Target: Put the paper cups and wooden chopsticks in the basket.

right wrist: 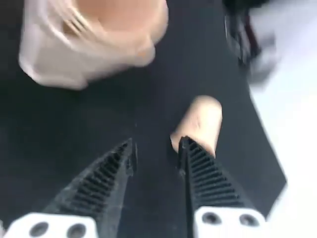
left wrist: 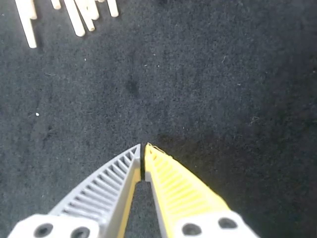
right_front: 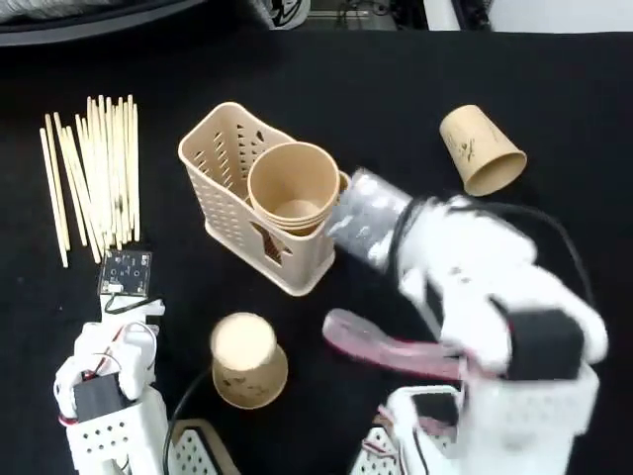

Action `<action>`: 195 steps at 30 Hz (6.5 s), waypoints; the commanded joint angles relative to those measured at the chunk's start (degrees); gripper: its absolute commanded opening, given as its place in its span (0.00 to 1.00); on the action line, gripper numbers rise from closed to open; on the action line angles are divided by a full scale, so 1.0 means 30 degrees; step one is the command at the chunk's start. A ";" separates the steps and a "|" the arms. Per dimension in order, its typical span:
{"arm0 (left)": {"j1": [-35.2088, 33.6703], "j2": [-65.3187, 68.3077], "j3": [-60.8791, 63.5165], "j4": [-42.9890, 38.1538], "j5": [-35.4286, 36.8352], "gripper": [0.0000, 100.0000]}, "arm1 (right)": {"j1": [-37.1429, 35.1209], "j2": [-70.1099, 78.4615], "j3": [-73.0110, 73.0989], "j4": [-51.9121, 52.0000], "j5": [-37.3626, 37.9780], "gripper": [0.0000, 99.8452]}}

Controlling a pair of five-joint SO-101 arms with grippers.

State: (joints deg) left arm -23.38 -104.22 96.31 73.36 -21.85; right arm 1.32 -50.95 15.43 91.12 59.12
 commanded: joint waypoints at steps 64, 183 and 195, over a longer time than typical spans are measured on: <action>0.0073 -0.0029 0.0337 0.0088 -0.0088 0.03 | 0.6066 1.3436 -0.3473 -0.6095 -0.1231 0.01; 0.0073 -0.0029 0.0337 0.0088 -0.0088 0.03 | -1.2894 0.6462 -1.3817 0.3399 -1.0315 0.25; 0.0073 -0.0029 0.0337 0.0088 -0.0088 0.03 | -1.8930 0.1538 0.0220 0.3399 -0.8029 0.20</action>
State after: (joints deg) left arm -23.38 -104.22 96.31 73.36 -21.85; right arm -51.69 -42.77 10.24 99.30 33.63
